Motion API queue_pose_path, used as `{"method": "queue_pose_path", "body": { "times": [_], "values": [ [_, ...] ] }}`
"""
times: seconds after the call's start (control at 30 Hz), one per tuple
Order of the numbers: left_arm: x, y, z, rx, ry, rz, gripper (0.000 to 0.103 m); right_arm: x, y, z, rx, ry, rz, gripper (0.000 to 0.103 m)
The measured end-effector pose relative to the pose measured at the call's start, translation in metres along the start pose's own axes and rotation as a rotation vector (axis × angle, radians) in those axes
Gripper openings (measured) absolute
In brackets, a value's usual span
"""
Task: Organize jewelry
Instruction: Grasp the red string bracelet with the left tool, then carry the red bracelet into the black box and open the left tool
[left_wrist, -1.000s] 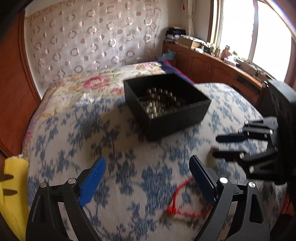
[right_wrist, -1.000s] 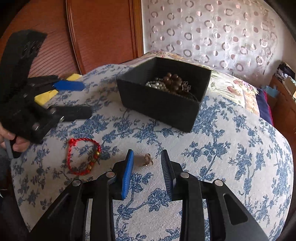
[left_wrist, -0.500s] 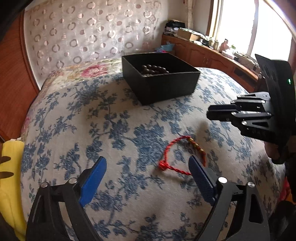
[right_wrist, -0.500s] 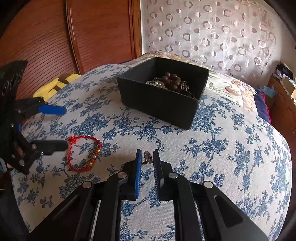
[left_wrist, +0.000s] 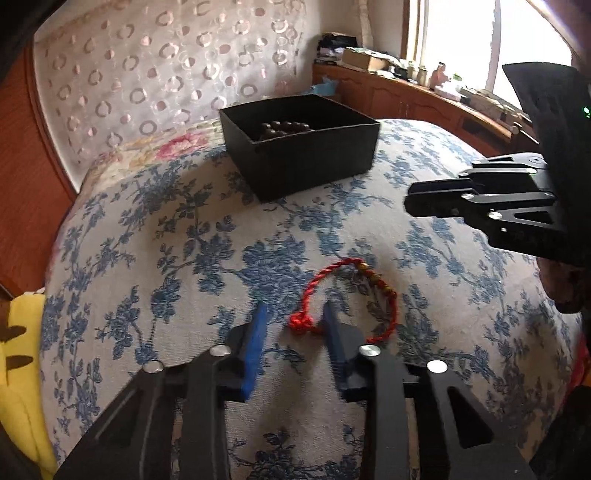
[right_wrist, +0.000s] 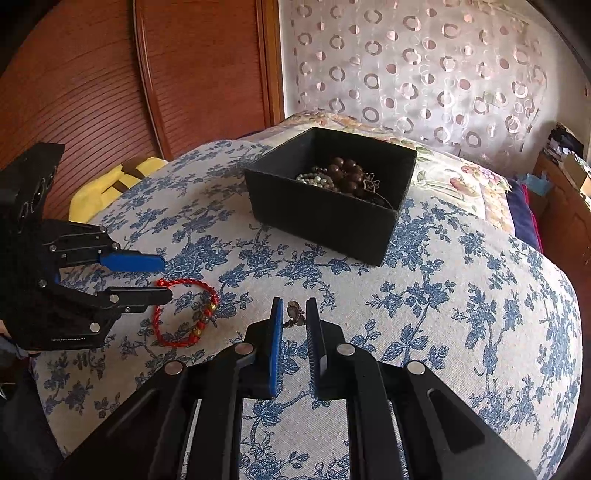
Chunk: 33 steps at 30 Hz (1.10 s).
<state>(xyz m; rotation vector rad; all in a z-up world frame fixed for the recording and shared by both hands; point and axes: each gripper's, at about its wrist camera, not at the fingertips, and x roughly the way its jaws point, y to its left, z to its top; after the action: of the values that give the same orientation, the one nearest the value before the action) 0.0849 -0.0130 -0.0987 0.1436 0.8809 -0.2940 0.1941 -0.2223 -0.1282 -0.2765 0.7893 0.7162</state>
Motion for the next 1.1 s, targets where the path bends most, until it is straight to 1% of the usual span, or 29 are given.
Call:
{"method": "queue_pose_path", "body": {
  "times": [0.07, 0.13, 0.37, 0.53, 0.7, 0.9, 1.1],
  "values": [
    [0.0, -0.001, 0.001, 0.006, 0.001, 0.004, 0.011, 0.001, 0.001, 0.001, -0.003, 0.001, 0.0, 0.014],
    [-0.001, -0.001, 0.001, 0.005, -0.001, 0.008, 0.009, 0.001, 0.001, 0.002, -0.004, 0.0, -0.001, 0.014],
    [-0.01, 0.013, 0.015, -0.039, -0.04, 0.022, 0.009, -0.004, -0.003, 0.013, -0.013, -0.022, -0.011, 0.014],
    [-0.021, 0.023, 0.035, -0.053, -0.099, 0.037, 0.009, -0.01, -0.01, 0.03, -0.03, -0.056, -0.026, 0.014],
    [-0.022, 0.032, 0.054, -0.078, -0.126, 0.054, 0.009, -0.011, -0.019, 0.041, -0.025, -0.079, -0.037, 0.014],
    [-0.026, 0.036, 0.07, -0.086, -0.16, 0.064, 0.009, -0.01, -0.029, 0.053, -0.019, -0.102, -0.039, 0.014],
    [-0.031, 0.036, 0.09, -0.079, -0.211, 0.053, 0.009, -0.002, -0.044, 0.076, -0.005, -0.132, -0.041, 0.014]
  ]
}}
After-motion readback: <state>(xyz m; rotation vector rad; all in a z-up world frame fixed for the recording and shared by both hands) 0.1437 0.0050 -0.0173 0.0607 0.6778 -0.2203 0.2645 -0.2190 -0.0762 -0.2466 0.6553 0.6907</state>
